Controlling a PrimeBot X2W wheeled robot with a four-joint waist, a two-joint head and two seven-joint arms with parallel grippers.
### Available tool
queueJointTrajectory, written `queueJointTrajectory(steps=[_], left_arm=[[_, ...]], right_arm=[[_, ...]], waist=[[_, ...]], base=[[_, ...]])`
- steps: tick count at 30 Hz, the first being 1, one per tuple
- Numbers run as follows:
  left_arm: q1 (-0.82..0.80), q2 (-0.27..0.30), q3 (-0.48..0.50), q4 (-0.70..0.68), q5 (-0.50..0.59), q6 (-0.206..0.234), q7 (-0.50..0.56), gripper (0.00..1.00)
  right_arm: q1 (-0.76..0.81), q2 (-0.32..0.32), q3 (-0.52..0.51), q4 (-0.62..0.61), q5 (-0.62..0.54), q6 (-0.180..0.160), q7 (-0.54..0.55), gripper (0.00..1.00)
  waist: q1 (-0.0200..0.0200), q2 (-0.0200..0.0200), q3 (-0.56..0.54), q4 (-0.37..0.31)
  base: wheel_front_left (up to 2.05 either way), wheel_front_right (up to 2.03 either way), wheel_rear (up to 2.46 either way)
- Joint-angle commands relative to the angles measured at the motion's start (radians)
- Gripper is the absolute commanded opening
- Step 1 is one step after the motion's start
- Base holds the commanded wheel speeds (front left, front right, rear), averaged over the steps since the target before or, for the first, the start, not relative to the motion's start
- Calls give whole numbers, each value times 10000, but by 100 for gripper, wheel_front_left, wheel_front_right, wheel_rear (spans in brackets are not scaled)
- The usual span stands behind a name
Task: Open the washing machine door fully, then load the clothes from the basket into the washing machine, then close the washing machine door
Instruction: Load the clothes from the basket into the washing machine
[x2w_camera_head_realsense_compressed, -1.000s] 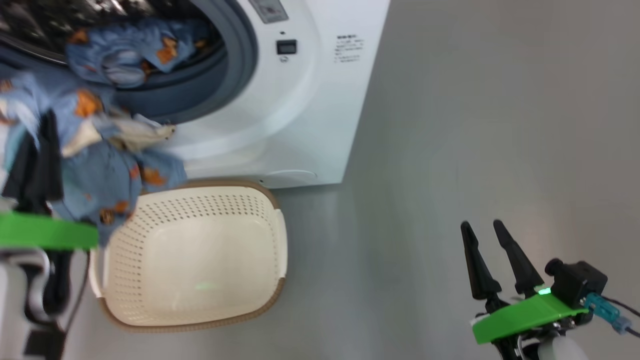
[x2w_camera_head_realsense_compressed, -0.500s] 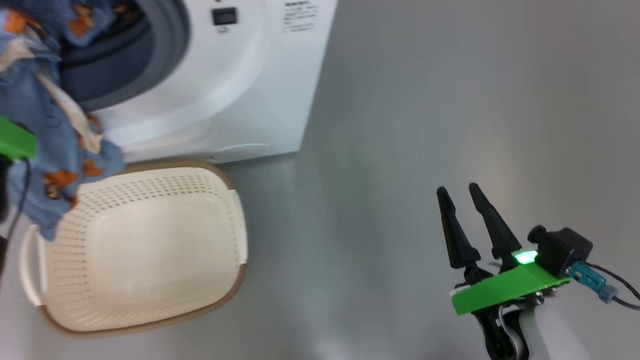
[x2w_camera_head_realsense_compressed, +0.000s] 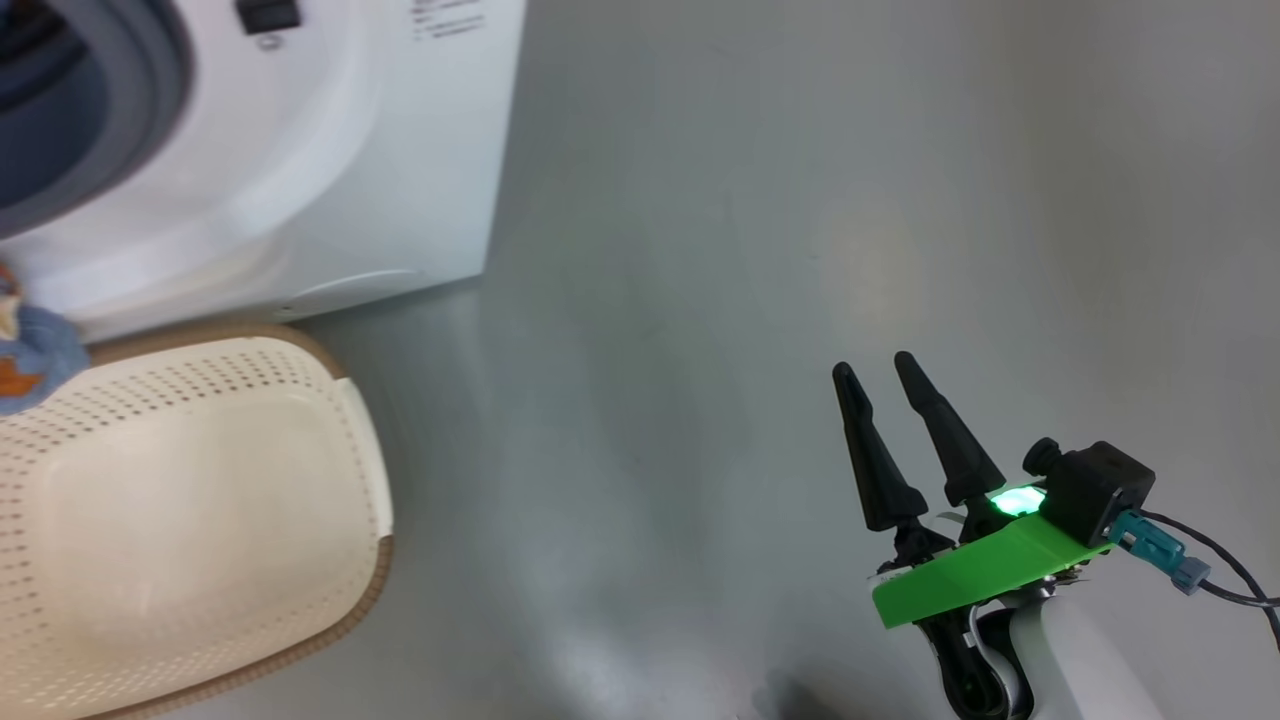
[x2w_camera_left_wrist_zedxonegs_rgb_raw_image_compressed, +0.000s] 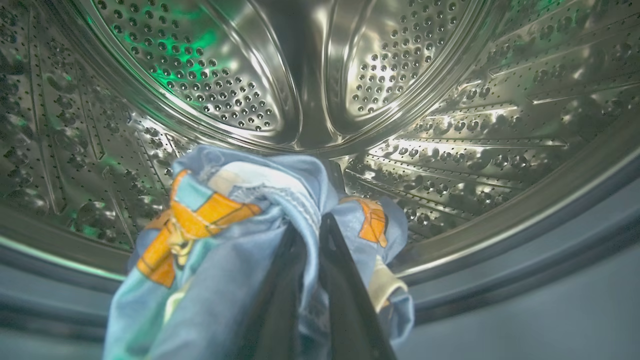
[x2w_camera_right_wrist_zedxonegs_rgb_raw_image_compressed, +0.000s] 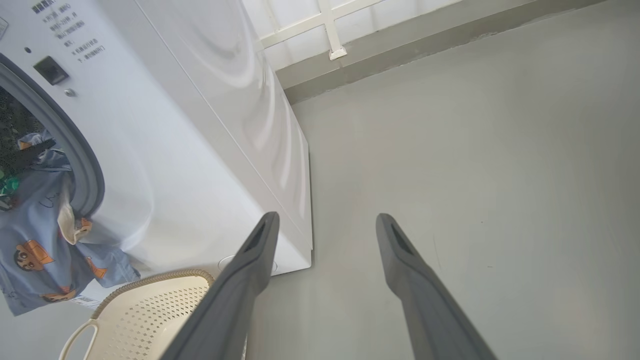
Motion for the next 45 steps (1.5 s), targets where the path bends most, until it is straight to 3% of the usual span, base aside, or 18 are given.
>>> queueJointTrajectory(steps=[1,4,6,11,17,19,20,21,22,23,32,40,45], left_arm=[[-616,758,194,-29,106,-16,-46,0],[-1064,975,445,-289,350,-16,-58,0],[-1407,1187,1234,-1209,970,71,-62,0],[-1158,1080,2579,-2399,1805,105,-64,0],[-364,596,2959,-1496,2489,21,-65,1],[-353,487,2810,-853,2535,4,-65,25],[-395,454,2687,-575,2579,-2,-65,29],[-438,405,2557,-250,2579,-6,-59,54],[-503,332,2394,49,2524,-8,7,93],[-590,300,2164,239,2519,-10,37,100],[-1058,47,1154,1330,1993,-13,125,100],[-751,-227,631,996,1197,-14,-53,100],[-266,-333,822,315,913,-14,-63,100]], right_arm=[[-77,12,274,-268,129,16,-119,100],[-84,12,283,-308,155,16,-119,100],[-83,12,277,-358,191,16,-119,100],[-98,12,337,-367,227,16,-119,100],[-122,12,446,-309,245,16,-119,100],[-121,12,468,-300,239,16,-119,100],[-118,12,466,-292,234,16,-119,100],[-114,12,461,-281,229,16,-119,100],[-105,12,455,-272,224,16,-119,100],[-95,12,448,-269,219,16,-119,100],[-92,12,431,-205,179,16,-119,100],[-99,12,333,-148,94,16,-119,100],[-45,12,259,-116,31,16,-119,100]], waist=[[0,0,265,-298],[0,0,366,-356],[0,0,484,-395],[0,0,545,-415],[0,0,434,-388],[0,0,407,-369],[0,0,389,-356],[0,0,365,-343],[0,0,344,-329],[0,0,327,-313],[0,0,104,-72],[0,0,-134,193],[0,0,-312,395]], base=[[0,0,0],[0,0,0],[0,0,0],[0,0,0],[0,0,0],[0,0,0],[0,0,0],[0,0,0],[0,0,0],[0,0,0],[0,0,0],[0,0,0],[0,0,0]])
